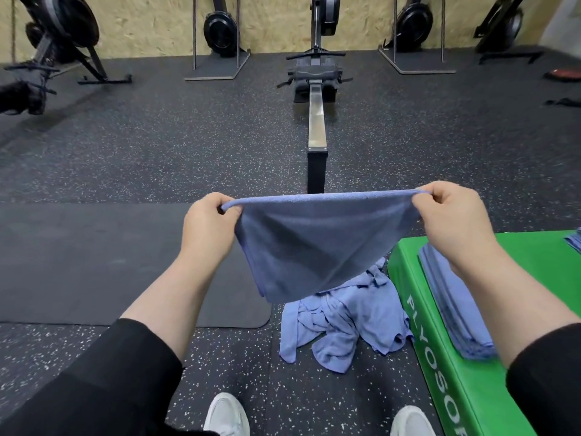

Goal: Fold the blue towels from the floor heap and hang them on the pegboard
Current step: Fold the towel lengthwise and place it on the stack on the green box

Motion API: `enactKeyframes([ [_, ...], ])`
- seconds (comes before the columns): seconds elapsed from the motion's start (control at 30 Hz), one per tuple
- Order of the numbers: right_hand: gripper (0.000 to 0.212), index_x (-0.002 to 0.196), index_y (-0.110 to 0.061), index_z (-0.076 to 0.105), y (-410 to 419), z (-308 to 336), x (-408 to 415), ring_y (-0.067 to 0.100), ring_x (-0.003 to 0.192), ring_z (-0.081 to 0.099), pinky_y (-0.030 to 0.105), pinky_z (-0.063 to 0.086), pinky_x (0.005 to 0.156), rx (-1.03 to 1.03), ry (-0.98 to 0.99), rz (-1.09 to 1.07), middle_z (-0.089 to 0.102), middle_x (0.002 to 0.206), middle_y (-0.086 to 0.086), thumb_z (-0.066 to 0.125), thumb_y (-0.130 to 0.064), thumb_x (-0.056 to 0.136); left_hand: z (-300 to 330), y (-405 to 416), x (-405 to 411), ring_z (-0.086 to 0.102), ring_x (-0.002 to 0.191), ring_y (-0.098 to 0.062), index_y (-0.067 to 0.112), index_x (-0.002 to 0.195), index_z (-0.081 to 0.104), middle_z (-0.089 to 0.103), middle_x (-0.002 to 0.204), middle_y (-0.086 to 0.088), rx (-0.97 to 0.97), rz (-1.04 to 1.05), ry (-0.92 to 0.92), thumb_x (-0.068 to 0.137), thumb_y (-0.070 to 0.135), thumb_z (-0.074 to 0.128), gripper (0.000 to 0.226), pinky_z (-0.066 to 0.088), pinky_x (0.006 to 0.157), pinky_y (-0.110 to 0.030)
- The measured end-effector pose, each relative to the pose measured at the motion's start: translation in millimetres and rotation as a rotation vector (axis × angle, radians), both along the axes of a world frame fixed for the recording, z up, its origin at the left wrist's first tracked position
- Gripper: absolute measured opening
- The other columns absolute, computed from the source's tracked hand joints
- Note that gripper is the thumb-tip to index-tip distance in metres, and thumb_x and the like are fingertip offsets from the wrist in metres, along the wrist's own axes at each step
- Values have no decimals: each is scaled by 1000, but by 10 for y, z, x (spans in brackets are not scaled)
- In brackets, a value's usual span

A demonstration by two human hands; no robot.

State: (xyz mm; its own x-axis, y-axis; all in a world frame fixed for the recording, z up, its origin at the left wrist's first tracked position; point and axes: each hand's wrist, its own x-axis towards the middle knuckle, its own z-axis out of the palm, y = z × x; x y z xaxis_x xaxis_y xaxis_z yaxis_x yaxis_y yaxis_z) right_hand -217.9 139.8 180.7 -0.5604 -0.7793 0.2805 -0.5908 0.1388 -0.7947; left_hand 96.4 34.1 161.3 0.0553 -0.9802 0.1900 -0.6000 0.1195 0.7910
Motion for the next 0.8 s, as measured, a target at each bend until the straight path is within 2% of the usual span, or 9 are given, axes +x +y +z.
enactKeyframes([
  [0.07, 16, 76, -11, 67, -20, -11, -27, 7, 50, 43, 25, 35, 50, 5, -12, -17, 55, 62, 2, 55, -12, 88, -17, -44, -21, 52, 68, -16, 15, 79, 67, 62, 70, 3, 23, 18, 110, 92, 20, 64, 14, 47, 63, -37],
  [0.13, 15, 78, -12, 68, -43, -11, -60, 8, 53, 45, 26, 36, 52, 15, -22, -33, 58, 65, 2, 56, -12, 87, -37, -99, -26, 53, 69, -16, 15, 78, 69, 63, 70, 2, 58, 37, 216, 90, 23, 66, 15, 57, 76, -46],
  [0.23, 15, 78, -9, 68, -70, -4, -115, 20, 64, 48, 32, 34, 60, 52, 27, -62, 58, 65, 0, 56, -12, 88, -62, -173, -23, 59, 74, -19, 16, 79, 70, 67, 75, -3, 82, 29, 253, 91, 28, 63, 18, 56, 87, -54],
  [0.37, 16, 75, -10, 66, -103, -53, -160, 28, 72, 53, 38, 45, 68, 53, -28, -75, 59, 68, 4, 56, -17, 85, -59, -203, -41, 68, 82, -24, 17, 83, 71, 72, 83, -7, 127, 2, 254, 97, 24, 61, 19, 56, 88, -49],
  [0.5, 18, 68, -12, 55, -129, -56, -143, 20, 68, 43, 56, 51, 69, 25, -204, -23, 46, 60, -4, 53, -28, 73, -51, -169, -118, 58, 66, -11, 11, 83, 72, 64, 69, 3, 160, -28, 302, 98, 20, 61, 21, 55, 80, -36],
  [0.57, 16, 64, -16, 49, -132, -35, -119, 18, 68, 36, 49, 42, 62, 48, -272, 1, 39, 60, -4, 52, -29, 71, -34, -133, -178, 57, 65, -13, 6, 83, 72, 64, 71, 0, 202, -40, 391, 98, 17, 61, 21, 55, 76, -34],
  [0.67, 11, 64, -22, 48, -101, 11, -28, 20, 70, 29, 41, 30, 65, 97, -352, 23, 31, 66, 2, 51, -25, 74, -20, -67, -279, 56, 71, -21, 12, 79, 65, 62, 79, -10, 306, -20, 556, 97, 16, 62, 19, 54, 68, -33],
  [0.73, 24, 59, -22, 44, -85, 27, 29, 20, 69, 28, 40, 27, 63, 145, -424, 66, 31, 64, 1, 50, -15, 82, -32, -21, -351, 56, 64, -21, 18, 79, 58, 61, 78, -9, 376, 11, 621, 95, 18, 64, 18, 49, 61, -29],
  [0.8, 29, 63, -22, 44, -93, -11, 48, 22, 71, 31, 36, 32, 61, 215, -521, 142, 34, 69, 7, 48, -7, 88, -31, 36, -429, 53, 58, -20, 18, 80, 58, 60, 73, -7, 409, 34, 661, 93, 18, 67, 15, 45, 56, -27],
])
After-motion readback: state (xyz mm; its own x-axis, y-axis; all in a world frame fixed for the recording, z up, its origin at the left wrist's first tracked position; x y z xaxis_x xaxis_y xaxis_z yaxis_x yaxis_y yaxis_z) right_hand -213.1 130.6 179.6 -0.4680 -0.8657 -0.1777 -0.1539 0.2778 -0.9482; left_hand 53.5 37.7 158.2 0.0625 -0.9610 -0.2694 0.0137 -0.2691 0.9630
